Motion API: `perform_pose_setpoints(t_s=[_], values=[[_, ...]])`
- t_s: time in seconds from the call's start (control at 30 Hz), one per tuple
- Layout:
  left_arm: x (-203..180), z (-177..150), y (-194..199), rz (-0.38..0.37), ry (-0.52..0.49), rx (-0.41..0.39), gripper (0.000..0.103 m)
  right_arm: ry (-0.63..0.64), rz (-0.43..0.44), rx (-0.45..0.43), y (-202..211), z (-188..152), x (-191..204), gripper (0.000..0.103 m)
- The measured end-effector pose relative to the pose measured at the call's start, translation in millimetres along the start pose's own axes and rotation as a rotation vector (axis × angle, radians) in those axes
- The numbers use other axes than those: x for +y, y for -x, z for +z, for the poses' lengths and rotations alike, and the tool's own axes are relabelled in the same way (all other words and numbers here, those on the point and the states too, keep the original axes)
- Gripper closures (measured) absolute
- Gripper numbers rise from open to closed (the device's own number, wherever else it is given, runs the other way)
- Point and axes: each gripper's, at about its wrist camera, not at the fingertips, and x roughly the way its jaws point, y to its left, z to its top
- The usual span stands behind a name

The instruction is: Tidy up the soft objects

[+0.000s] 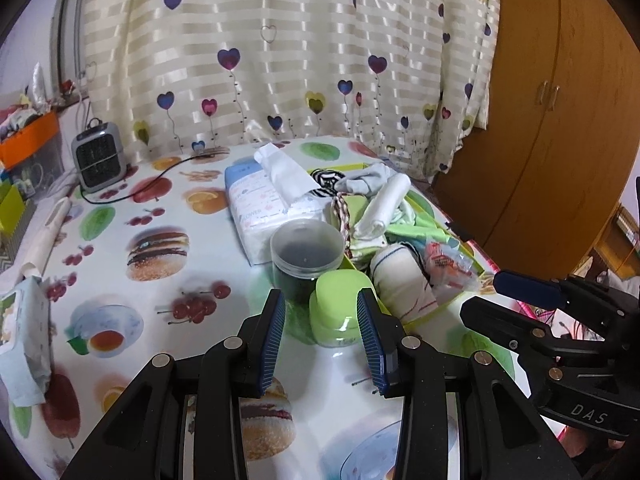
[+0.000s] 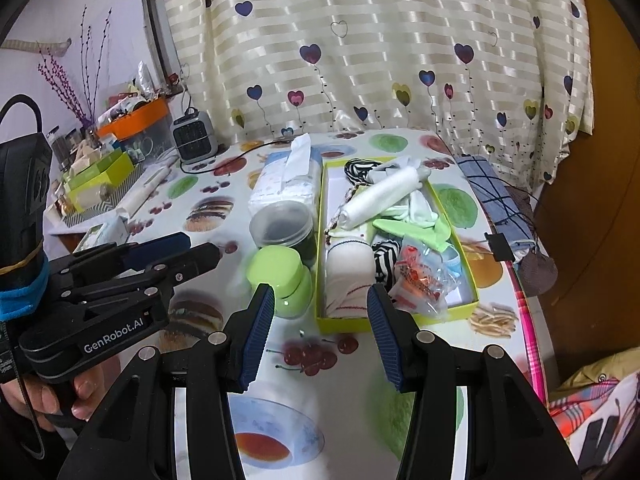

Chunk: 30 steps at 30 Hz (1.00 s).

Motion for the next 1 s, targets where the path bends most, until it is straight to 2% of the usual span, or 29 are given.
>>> perform_pose_setpoints(t_s=[0.57, 1.0], values=[[-9, -8, 4, 0.023, -0.019, 0.015, 0.067, 0.002, 0.006, 0.014, 2, -11, -1, 0.053], [-10, -11, 2, 0.012, -0.016, 0.023, 0.067, -0.002, 0.006, 0.016, 2, -15, -4, 0.053]])
